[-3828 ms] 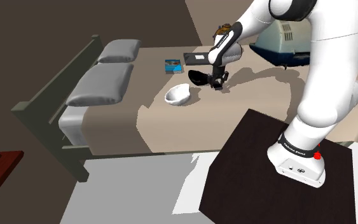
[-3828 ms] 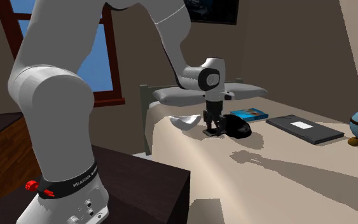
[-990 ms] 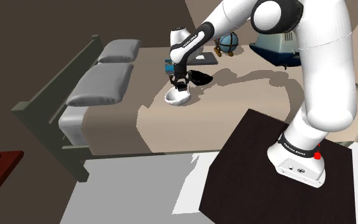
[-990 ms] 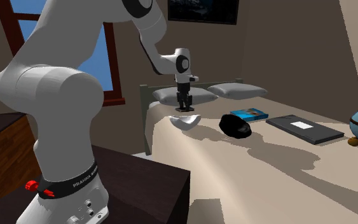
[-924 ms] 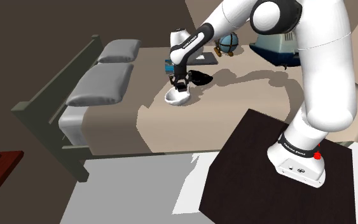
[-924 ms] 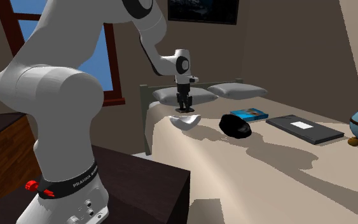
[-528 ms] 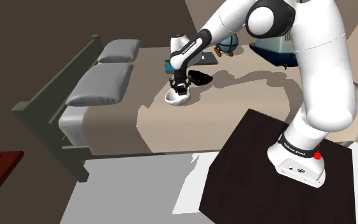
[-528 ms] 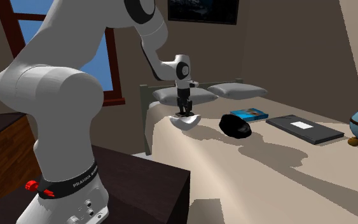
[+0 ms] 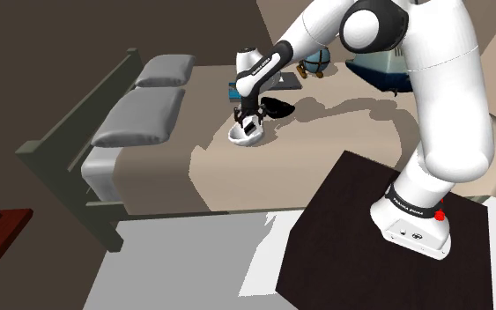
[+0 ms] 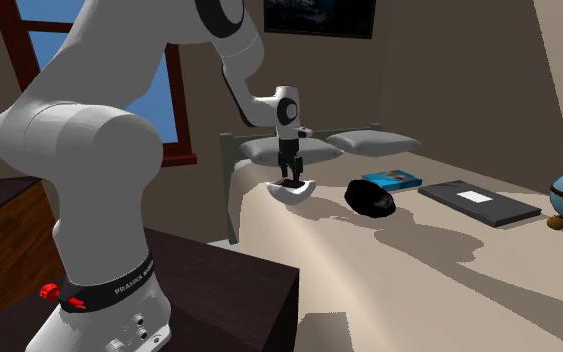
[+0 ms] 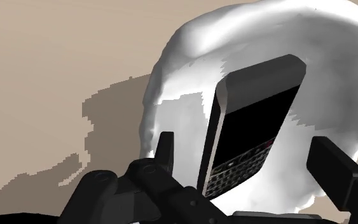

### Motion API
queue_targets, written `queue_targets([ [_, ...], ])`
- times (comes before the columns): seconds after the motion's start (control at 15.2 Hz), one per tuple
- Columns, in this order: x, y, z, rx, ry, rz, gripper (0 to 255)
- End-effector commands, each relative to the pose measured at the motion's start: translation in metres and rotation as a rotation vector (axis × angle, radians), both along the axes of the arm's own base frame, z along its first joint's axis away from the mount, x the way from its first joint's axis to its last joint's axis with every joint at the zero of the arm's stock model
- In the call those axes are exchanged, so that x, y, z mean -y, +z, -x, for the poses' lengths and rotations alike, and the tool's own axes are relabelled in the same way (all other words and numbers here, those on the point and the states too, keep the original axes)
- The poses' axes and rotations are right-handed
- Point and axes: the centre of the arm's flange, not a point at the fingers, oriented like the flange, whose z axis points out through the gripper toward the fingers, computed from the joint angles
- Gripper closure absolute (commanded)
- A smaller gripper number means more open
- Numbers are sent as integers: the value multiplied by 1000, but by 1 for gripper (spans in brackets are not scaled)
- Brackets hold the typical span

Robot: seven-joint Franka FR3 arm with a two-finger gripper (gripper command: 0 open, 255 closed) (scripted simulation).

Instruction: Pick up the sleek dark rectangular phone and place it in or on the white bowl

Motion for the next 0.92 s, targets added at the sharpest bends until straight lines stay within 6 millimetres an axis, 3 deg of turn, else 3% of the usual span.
queue_targets([
  [0.0, 0, 0, 0, 0, 0, 0, 0],
  [0.2, 0, 0, 0, 0, 0, 0, 0],
  [0.46, -3, 50, -1, 0, 0, 0, 0],
  [0.86, -3, 50, -1, 0, 0, 0, 0],
])
